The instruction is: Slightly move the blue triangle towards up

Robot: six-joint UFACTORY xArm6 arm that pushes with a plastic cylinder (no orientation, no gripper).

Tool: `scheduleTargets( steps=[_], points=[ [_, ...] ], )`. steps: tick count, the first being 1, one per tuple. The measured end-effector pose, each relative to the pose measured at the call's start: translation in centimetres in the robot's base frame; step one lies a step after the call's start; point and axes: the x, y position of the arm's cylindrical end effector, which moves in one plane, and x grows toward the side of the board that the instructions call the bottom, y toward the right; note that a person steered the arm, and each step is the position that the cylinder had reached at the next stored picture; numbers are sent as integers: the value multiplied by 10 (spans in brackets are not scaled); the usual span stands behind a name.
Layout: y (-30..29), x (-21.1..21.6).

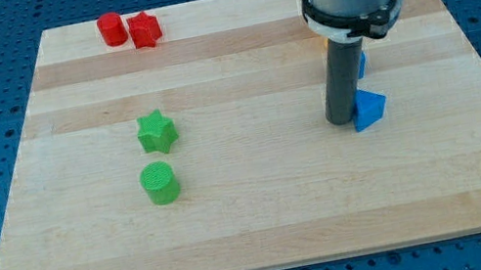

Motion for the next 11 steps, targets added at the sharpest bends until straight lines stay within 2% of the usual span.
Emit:
scheduleTargets(
  steps=[1,2,3,6,8,9,10,11],
  points=[
    [-16,29],
    [5,50],
    [37,50],
    [38,6],
    [48,8],
    [77,8],
    [112,-29],
    [139,-89]
  ],
)
